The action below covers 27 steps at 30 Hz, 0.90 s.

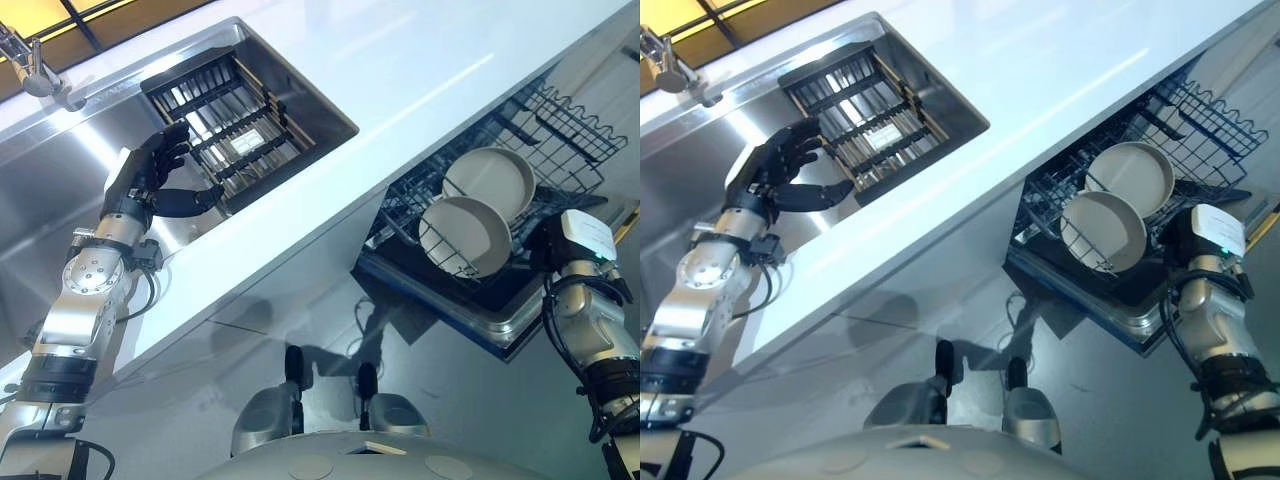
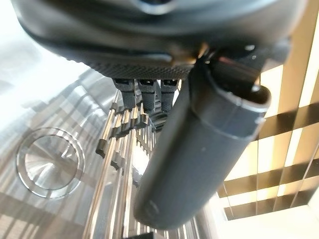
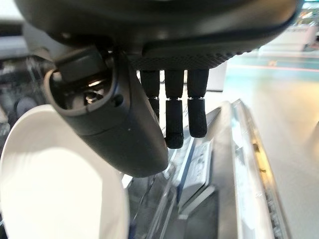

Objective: Pick up plates and place into dishwasher.

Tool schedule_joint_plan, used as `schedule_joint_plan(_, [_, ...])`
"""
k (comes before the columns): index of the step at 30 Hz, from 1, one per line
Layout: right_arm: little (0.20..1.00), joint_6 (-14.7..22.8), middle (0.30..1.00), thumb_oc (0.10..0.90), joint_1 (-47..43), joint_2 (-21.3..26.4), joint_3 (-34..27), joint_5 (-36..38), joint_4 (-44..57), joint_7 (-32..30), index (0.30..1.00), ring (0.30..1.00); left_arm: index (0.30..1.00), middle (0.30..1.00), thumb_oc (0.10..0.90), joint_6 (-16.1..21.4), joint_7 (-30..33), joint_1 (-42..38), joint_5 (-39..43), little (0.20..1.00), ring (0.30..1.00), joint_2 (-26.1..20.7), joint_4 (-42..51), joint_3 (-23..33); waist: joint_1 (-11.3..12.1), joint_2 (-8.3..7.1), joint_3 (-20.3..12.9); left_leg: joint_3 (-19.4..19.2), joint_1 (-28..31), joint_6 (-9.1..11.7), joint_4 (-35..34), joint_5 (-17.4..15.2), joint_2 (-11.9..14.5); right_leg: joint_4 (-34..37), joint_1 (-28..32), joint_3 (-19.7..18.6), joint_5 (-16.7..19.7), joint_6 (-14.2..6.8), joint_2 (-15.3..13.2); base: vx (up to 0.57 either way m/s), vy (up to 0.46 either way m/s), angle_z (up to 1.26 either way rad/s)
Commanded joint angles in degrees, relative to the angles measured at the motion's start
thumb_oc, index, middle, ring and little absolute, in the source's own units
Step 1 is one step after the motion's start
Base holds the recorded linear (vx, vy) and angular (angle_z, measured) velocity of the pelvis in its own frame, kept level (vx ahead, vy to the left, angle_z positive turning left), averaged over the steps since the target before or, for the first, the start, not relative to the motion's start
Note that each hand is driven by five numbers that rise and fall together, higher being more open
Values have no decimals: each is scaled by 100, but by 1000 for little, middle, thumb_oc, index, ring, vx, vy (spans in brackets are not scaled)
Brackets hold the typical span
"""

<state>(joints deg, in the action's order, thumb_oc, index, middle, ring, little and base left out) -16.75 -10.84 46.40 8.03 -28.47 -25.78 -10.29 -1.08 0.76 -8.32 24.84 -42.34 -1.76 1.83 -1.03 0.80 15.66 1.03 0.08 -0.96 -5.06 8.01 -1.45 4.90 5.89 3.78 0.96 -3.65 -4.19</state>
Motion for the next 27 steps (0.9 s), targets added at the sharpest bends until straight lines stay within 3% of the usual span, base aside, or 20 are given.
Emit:
schedule_joint_plan(1, [200,-220,300,100,-829,635,218,-500,-67,36,300,300,900,900,800,536,225,-615,173,900,900,-312,365,22,202,34,-189,-83,190,-115,102,-645,-298,-785,-629,90,-21,-114,126,-34,-1,4])
schedule_joint_plan(3, [200,-272,300,100,-911,625,338,-666,-163,157,300,300,900,900,800,551,229,-628,162,900,900,-307,351,31,215,35,-163,-75,157,-113,107,-632,-297,-796,-652,101,-25,-108,121,-35,-4,3])
schedule_joint_plan(6, [200,-646,300,100,-1114,554,785,-820,-646,667,300,300,900,900,800,561,234,-723,146,900,900,-324,329,-7,283,51,-90,-48,98,-108,112,-592,-293,-873,-692,154,-65,-93,106,-44,-7,4])
schedule_joint_plan(11, [200,-1109,300,100,-1147,496,1065,-129,-1776,1036,300,300,900,900,800,443,167,-837,208,900,900,-428,422,-4,366,67,-27,-11,71,-101,124,-549,-271,-1044,-727,261,-140,-77,69,-21,-17,8])
schedule_joint_plan(14, [200,-1050,300,100,-1173,415,1002,221,-2415,958,300,300,900,900,800,350,89,-934,238,900,900,-474,448,6,418,66,11,37,83,-113,131,-538,-277,-1099,-720,308,-158,-71,64,-1,-40,13])
schedule_joint_plan(20, [200,-1012,300,100,-1162,358,861,387,-2733,1024,300,300,900,900,800,271,8,-946,283,900,900,-503,517,39,464,56,30,81,96,-114,147,-531,-281,-1074,-683,331,-134,-70,69,7,-29,13])
schedule_joint_plan(27, [200,-953,300,100,-1093,239,639,984,-2298,327,300,300,900,900,800,362,-21,-947,290,900,900,-479,444,31,425,61,96,71,83,-115,171,-542,-268,-1016,-673,260,-90,-57,106,-5,-11,3])
